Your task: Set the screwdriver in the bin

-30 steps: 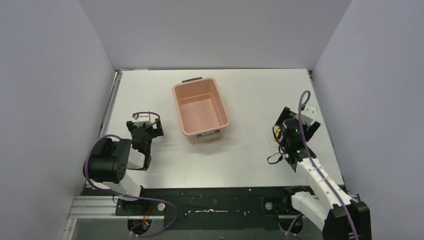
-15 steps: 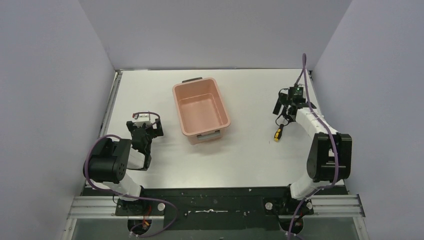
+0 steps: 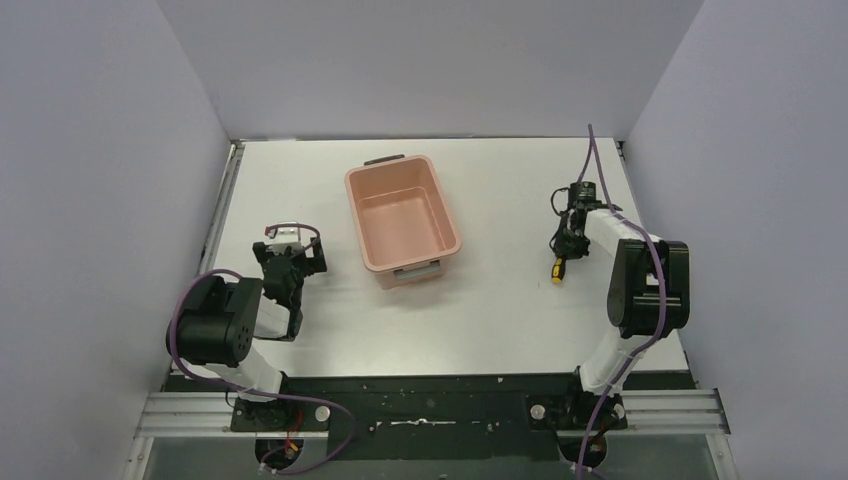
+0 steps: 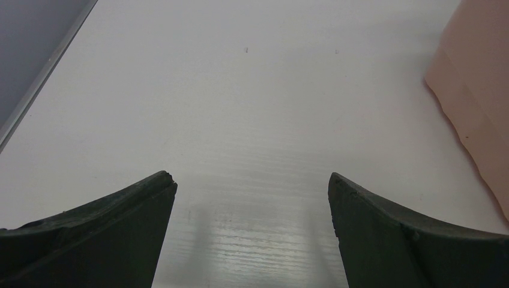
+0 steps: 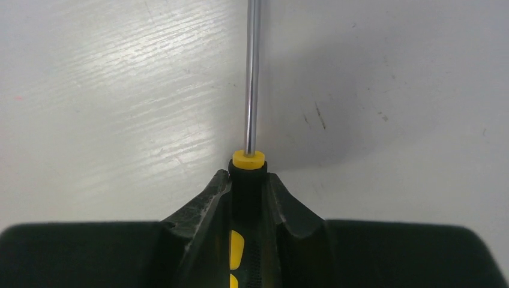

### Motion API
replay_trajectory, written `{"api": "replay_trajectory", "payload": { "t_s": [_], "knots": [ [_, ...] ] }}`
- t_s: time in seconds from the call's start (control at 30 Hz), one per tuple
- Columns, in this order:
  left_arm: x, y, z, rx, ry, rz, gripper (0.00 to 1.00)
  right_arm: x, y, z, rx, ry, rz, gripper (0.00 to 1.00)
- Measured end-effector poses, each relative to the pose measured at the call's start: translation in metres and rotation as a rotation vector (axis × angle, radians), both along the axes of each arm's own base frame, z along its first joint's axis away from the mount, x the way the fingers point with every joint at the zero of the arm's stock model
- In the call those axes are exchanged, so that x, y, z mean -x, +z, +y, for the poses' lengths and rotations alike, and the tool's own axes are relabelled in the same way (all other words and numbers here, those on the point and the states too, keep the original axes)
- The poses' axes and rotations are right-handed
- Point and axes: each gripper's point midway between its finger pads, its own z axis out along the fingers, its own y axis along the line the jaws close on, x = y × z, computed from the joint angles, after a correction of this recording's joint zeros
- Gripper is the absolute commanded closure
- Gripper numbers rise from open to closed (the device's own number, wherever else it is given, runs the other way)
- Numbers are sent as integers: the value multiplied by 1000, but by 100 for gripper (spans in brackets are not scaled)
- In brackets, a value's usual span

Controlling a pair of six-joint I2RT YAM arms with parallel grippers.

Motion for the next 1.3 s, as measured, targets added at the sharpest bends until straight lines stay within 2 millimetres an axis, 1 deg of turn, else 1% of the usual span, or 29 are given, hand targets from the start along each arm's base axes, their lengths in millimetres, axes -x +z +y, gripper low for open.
{"api": "replay_trajectory", "payload": {
  "t_s": [0.07, 0.13, 0.2, 0.23, 0.27, 0.3, 0.33, 0.37, 0.4, 0.43, 0.47, 0.5, 0.53, 0.6, 0.63, 0.67, 0.77, 0.8, 0.87, 0.97, 1.03, 1.1, 1.13, 1.2, 1.23, 1.27, 1.3],
  "knots": [
    [0, 0, 0, 0, 0, 0, 3, 3, 11, 0, 3, 12, 37, 100],
    [0, 0, 0, 0, 0, 0, 3, -4, 29, -1, 6, 23, 36, 100],
    [0, 0, 0, 0, 0, 0, 3, -18, 60, 0, 3, 37, 12, 100],
    [0, 0, 0, 0, 0, 0, 3, -29, 82, 3, -1, 48, -16, 100],
    [0, 0, 0, 0, 0, 0, 3, -36, 98, 6, -3, 55, -40, 100],
    [0, 0, 0, 0, 0, 0, 3, -45, 119, 8, 0, 61, -74, 100],
    [0, 0, 0, 0, 0, 0, 3, -53, 138, 14, 2, 72, -111, 100],
    [0, 0, 0, 0, 0, 0, 3, -60, 156, 25, 1, 92, -145, 100],
    [0, 0, 0, 0, 0, 0, 3, -66, 172, 40, -5, 120, -178, 100],
    [0, 0, 0, 0, 0, 0, 3, -69, 183, 56, -15, 146, -202, 100],
    [0, 0, 0, 0, 0, 0, 3, -74, 197, 85, -36, 194, -239, 100],
    [0, 0, 0, 0, 0, 0, 3, -76, 206, 109, -58, 232, -265, 100],
    [0, 0, 0, 0, 0, 0, 3, -78, 214, 139, -82, 281, -291, 100],
    [0, 0, 0, 0, 0, 0, 3, -75, 223, 204, -134, 389, -335, 100],
    [0, 0, 0, 0, 0, 0, 3, -69, 227, 244, -164, 459, -355, 100],
    [0, 0, 0, 0, 0, 0, 3, -65, 227, 267, -183, 498, -364, 100],
    [0, 0, 0, 0, 0, 0, 3, -42, 222, 342, -236, 635, -376, 100],
    [0, 0, 0, 0, 0, 0, 3, -36, 217, 360, -246, 667, -372, 100],
    [0, 0, 0, 0, 0, 0, 3, -28, 202, 380, -251, 707, -352, 100],
    [0, 0, 0, 0, 0, 0, 3, -31, 175, 391, -241, 723, -318, 100],
    [0, 0, 0, 0, 0, 0, 3, -37, 148, 393, -225, 724, -278, 100],
    [0, 0, 0, 0, 0, 0, 3, -40, 113, 395, -203, 728, -222, 97],
    [0, 0, 0, 0, 0, 0, 3, -39, 97, 394, -192, 730, -195, 95],
    [0, 0, 0, 0, 0, 0, 3, -32, 50, 385, -155, 729, -104, 87],
    [0, 0, 0, 0, 0, 0, 3, -29, 40, 382, -147, 728, -82, 83],
    [0, 0, 0, 0, 0, 0, 3, -24, 25, 377, -133, 727, -48, 77],
    [0, 0, 0, 0, 0, 0, 3, -19, 12, 373, -123, 728, -17, 74]
  ]
}}
